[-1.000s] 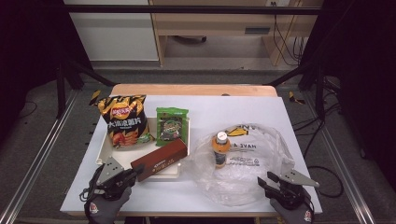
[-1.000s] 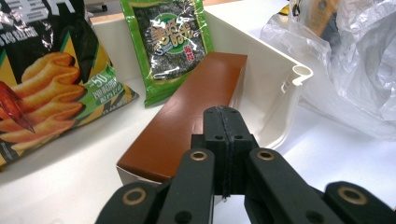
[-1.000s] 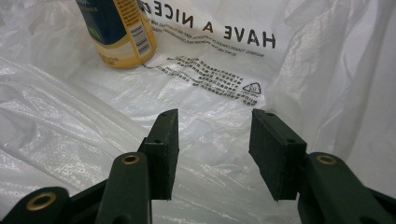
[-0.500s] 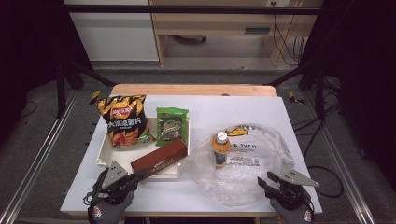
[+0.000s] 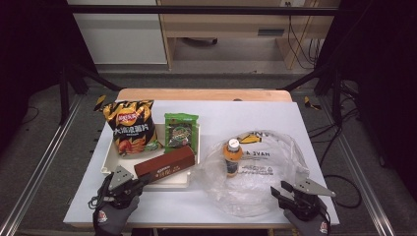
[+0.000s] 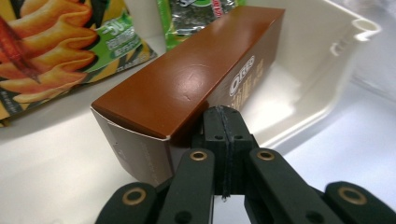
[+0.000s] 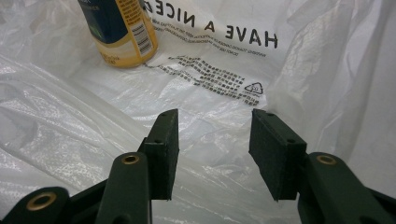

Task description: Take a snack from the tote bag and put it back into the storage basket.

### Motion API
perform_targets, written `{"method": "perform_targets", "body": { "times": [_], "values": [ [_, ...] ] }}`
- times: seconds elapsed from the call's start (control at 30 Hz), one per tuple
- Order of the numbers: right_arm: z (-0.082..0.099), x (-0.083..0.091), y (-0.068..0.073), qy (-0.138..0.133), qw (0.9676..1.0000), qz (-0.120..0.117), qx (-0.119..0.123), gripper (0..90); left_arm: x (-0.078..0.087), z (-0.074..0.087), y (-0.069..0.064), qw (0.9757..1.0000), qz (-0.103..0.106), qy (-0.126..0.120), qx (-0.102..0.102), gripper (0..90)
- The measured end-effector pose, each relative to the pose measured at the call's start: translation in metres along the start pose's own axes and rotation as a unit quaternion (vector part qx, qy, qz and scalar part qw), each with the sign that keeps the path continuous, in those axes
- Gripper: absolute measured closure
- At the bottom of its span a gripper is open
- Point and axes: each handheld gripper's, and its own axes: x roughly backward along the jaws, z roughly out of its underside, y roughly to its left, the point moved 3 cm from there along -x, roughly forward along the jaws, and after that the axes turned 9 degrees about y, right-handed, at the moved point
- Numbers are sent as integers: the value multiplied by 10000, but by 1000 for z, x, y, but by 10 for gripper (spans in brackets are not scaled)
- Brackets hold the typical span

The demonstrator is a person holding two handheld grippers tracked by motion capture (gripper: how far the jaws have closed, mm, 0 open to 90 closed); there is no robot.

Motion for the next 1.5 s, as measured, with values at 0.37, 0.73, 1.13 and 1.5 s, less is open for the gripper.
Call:
{"method": "perform_targets", "body": {
  "times": [0.37, 0.73, 1.13, 1.5],
  "values": [
    [-1, 0, 0, -33, 10000, -14, 45, 529, -8, 0, 11, 9999, -80, 113, 99, 897],
    [-1, 0, 0, -24, 10000, -13, 44, 529, -15, 0, 16, 9996, -86, 186, 210, 897],
    [-1, -1, 1, -24, 10000, -11, 35, 528, -19, 1, 24, 9994, -126, 171, 278, 891],
    [-1, 0, 0, -25, 10000, -15, 46, 529, -1, -12, 25, 9989, -196, -329, 274, 873]
  ]
}}
